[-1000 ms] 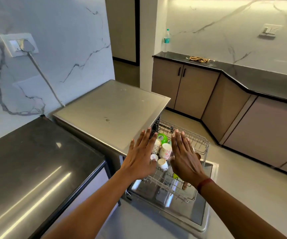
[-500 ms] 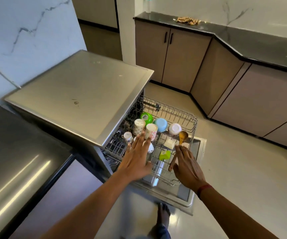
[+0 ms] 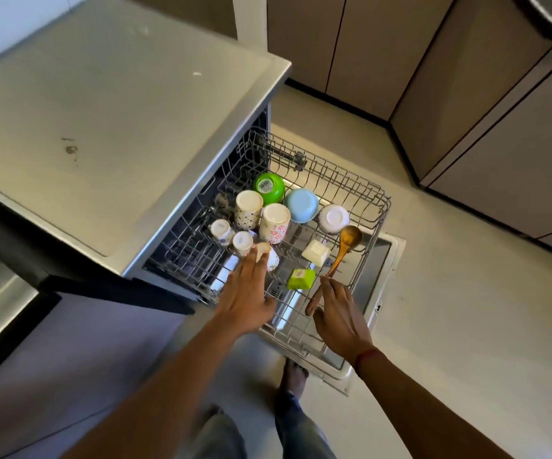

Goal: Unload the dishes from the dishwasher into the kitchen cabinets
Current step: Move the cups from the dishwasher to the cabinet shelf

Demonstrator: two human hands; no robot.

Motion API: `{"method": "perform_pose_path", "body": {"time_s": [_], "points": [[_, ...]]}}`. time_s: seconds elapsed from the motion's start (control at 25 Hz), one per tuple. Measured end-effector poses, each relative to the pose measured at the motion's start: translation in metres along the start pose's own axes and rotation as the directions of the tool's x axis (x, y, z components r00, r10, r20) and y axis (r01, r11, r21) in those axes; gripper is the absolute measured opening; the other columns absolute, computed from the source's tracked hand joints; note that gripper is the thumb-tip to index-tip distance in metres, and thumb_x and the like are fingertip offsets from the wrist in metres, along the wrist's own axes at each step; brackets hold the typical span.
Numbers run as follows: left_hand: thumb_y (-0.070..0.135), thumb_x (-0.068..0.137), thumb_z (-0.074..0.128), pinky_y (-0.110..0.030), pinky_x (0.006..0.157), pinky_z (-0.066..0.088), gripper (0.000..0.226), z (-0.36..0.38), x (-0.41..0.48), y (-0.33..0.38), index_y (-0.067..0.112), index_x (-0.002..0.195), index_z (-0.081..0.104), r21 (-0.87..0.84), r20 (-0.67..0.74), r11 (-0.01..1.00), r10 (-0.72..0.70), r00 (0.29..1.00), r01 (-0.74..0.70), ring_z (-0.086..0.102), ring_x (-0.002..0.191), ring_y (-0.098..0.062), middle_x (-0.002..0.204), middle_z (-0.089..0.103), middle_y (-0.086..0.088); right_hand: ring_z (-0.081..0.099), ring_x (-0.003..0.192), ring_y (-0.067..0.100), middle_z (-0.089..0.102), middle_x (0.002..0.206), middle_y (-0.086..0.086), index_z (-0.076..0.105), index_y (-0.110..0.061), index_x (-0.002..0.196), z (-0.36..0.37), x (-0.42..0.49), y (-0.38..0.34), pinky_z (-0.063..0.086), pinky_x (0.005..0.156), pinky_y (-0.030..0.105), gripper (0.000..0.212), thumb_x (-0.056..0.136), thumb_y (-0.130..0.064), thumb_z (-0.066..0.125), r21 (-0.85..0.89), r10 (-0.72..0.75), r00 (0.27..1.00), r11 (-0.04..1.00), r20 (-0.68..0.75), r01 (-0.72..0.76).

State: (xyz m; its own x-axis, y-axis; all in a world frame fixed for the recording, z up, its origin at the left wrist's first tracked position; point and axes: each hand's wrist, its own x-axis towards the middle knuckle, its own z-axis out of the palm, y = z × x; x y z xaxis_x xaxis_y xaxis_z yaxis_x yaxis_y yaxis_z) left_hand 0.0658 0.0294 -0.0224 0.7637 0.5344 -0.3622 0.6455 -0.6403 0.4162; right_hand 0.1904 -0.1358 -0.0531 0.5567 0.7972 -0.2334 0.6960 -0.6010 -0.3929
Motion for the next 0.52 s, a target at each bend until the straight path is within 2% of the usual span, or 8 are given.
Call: {"method": "perform_pose_path", "body": {"time_s": [0.28,0.4,0.52], "points": [[0.038,0.085,0.063,-0.054,0.114,0.025,0.091,0.019,0.052,-0.023,0.024,0.152,0.002,-0.067,0.033,0.991,-0.114,0.993,0.116,0.007,0.148,-0.03,0.162,-0.005,-0.002,0.042,0.131,0.032,0.043,0.144,0.015,0.031,-0.006,0.147,0.022,0.044,-0.004,0.042,0.106,0.04,0.066,0.087,-0.016,0.056,-0.01,0.009,0.997,1.0,0.071,-0.009],[0.037,0.088,0.061,-0.052,0.114,0.024,0.088,0.025,0.07,-0.046,0.02,0.153,0.004,-0.119,0.056,0.98,-0.152,0.987,0.158,0.008,0.148,-0.029,0.162,-0.006,-0.004,0.042,0.13,0.033,0.043,0.144,0.017,0.031,-0.005,0.147,0.04,0.068,-0.014,0.041,0.106,0.041,0.065,0.089,-0.018,0.057,-0.012,-0.001,0.996,1.0,0.092,0.002],[0.032,0.09,0.06,-0.048,0.116,0.022,0.086,0.032,0.089,-0.073,0.016,0.154,0.004,-0.147,0.071,0.971,-0.177,0.982,0.186,0.007,0.148,-0.028,0.162,-0.005,-0.005,0.046,0.124,0.033,0.046,0.14,0.016,0.031,-0.007,0.147,0.06,0.095,-0.024,0.047,0.099,0.042,0.064,0.091,-0.022,0.057,-0.031,-0.033,0.993,0.999,0.113,0.037]]}}
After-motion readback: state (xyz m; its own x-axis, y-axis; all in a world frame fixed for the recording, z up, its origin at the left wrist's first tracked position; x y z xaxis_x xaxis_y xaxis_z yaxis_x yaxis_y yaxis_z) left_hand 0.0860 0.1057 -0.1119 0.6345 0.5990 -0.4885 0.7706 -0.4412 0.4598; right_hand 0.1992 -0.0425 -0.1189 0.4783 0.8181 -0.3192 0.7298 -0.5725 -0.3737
